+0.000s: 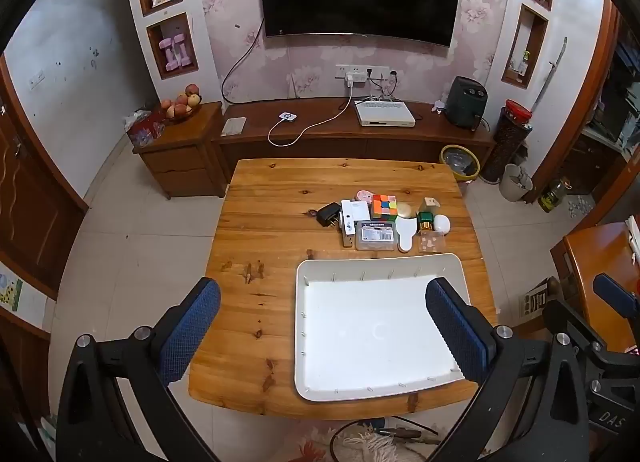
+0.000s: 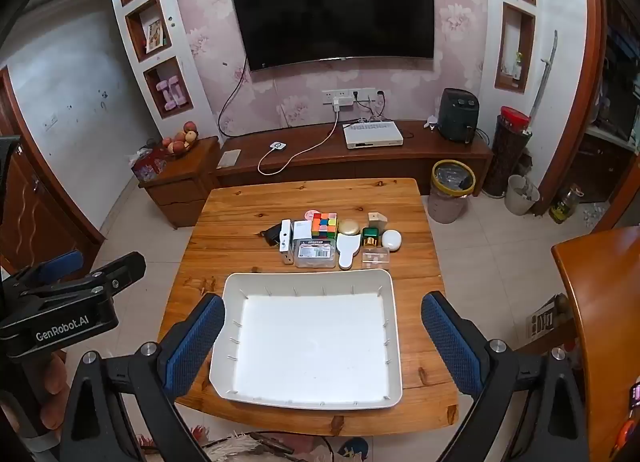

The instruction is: Organize rigid objects

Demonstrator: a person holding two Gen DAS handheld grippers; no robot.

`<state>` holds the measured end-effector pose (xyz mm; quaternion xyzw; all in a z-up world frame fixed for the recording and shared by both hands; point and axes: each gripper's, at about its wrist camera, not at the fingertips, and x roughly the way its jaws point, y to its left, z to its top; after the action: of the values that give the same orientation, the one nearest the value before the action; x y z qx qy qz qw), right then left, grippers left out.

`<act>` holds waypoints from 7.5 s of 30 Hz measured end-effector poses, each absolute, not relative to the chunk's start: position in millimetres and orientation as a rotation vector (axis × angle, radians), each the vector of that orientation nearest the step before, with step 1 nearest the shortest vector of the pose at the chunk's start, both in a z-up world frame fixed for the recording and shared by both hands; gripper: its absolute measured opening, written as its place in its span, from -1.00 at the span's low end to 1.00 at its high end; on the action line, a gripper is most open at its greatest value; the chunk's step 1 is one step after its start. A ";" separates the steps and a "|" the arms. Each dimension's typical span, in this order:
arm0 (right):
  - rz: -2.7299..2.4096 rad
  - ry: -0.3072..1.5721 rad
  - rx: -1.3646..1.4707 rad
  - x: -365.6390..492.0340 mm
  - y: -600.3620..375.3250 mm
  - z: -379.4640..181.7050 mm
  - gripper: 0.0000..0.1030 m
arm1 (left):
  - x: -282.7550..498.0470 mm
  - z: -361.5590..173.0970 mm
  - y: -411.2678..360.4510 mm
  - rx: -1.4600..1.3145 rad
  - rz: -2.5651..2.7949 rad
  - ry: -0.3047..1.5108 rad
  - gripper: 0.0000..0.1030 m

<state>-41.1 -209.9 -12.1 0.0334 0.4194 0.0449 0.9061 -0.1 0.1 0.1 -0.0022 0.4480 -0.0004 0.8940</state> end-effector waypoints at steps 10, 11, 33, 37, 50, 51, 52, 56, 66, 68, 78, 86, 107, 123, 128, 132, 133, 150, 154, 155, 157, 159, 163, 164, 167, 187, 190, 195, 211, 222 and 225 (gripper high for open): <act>0.092 0.873 0.074 -42.2 -210.1 -14.6 0.93 | 0.0 0.0 0.3 -0.004 -0.001 0.932 0.98; 0.094 0.875 0.077 -41.4 -210.7 -15.3 0.93 | 0.1 0.0 0.6 -0.004 -0.001 0.933 0.98; 0.062 0.901 0.077 -31.6 -209.7 -18.2 0.93 | 1.6 -7.4 -6.3 0.006 -0.015 0.951 0.98; 0.050 0.899 0.077 -32.5 -208.6 -16.5 0.93 | 1.6 -8.1 -8.1 0.007 -0.016 0.954 0.98; 0.043 0.902 0.080 -32.2 -209.6 -17.7 0.93 | 4.1 -11.3 -6.2 0.011 -0.039 0.975 0.98; 0.043 0.903 0.080 -32.3 -209.5 -17.5 0.93 | 4.2 -11.4 -7.0 0.012 -0.038 0.976 0.98; 0.043 0.902 0.080 -32.5 -209.7 -17.7 0.93 | 3.6 -12.5 -6.8 0.012 -0.039 0.977 0.98; 0.043 0.902 0.081 -32.2 -209.6 -17.9 0.93 | 3.3 -13.0 -6.5 0.015 -0.047 0.982 0.98; 0.023 0.909 0.080 -32.5 -206.0 -21.6 0.93 | 11.9 -13.8 -4.2 0.025 -0.071 0.992 0.98; 0.013 0.912 0.082 -31.3 -205.2 -22.7 0.93 | 13.5 -13.6 -3.0 0.027 -0.077 0.993 0.98; -0.020 0.923 0.087 -24.1 -198.4 -20.4 0.93 | 24.1 -15.5 1.8 0.038 -0.110 0.996 0.98; -0.050 0.925 0.088 -17.4 -191.9 -19.3 0.93 | 37.9 -15.0 8.5 0.039 -0.149 0.997 0.98; -0.200 0.917 0.093 -8.1 -164.8 -11.5 0.92 | 68.3 -14.7 27.0 0.051 -0.294 0.981 0.98; -0.218 0.953 0.120 -1.4 -161.8 -19.7 0.85 | 91.9 -25.6 29.8 0.033 -0.283 1.003 0.98; -0.170 0.972 0.141 9.2 -171.0 -30.4 0.85 | 108.5 -33.0 30.0 0.033 -0.216 1.028 0.98; -0.103 0.996 0.187 24.7 -181.2 -41.4 0.75 | 127.0 -36.0 30.8 0.034 -0.152 1.040 0.98; -0.089 1.001 0.198 31.1 -186.0 -45.3 0.75 | 133.7 -36.4 31.8 0.030 -0.133 1.040 0.98; -0.066 1.228 0.254 157.1 -288.1 -166.8 0.60 | 244.3 -163.0 -14.3 -0.026 -0.029 1.342 0.98; -0.074 1.277 0.271 190.6 -311.5 -197.8 0.60 | 261.2 -205.6 -28.6 -0.024 -0.010 1.440 0.94; -0.074 1.283 0.274 195.9 -315.5 -204.0 0.60 | 264.4 -213.5 -30.3 -0.032 -0.002 1.458 0.90; -0.075 1.313 0.276 211.1 -320.0 -221.7 0.60 | 273.9 -234.4 -32.9 -0.049 0.023 1.510 0.89; -0.057 1.343 0.278 221.9 -317.9 -237.1 0.60 | 283.6 -253.4 -35.3 -0.082 0.040 1.558 0.87; -0.022 1.413 0.280 242.8 -309.5 -270.6 0.60 | 294.1 -279.1 -37.3 -0.119 0.092 1.616 0.68; -0.018 1.424 0.281 245.4 -307.2 -276.0 0.60 | 295.7 -284.2 -37.1 -0.131 0.104 1.627 0.67; -0.003 1.458 0.278 255.3 -301.6 -292.5 0.60 | 298.0 -291.4 -37.9 -0.134 0.136 1.628 0.62; -0.004 1.546 0.201 288.6 -276.7 -334.5 0.46 | 308.1 -323.4 -51.6 -0.074 0.203 1.628 -0.19; -0.004 1.567 0.167 292.3 -267.4 -340.4 0.46 | 307.1 -325.4 -51.0 -0.078 0.207 1.629 -0.21; -0.041 1.571 0.105 298.2 -258.5 -341.6 0.24 | 308.5 -323.2 -63.9 -0.081 0.192 1.626 -0.47; 0.027 1.469 0.239 264.3 -281.7 -308.1 0.19 | 273.2 -238.2 -38.4 -0.123 0.115 1.481 -0.49; 0.171 1.271 0.360 208.4 -287.6 -223.5 0.19 | 179.1 -130.8 -25.4 -0.083 -0.049 1.325 -0.49; 0.209 1.231 0.336 184.2 -282.8 -200.9 0.19 | 151.2 -126.0 -30.8 -0.038 -0.129 1.303 -0.49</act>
<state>184.2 -282.8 -200.9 0.1567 0.5737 0.0973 0.7980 151.2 -30.8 -126.0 -0.0177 0.6060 -0.0602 0.7930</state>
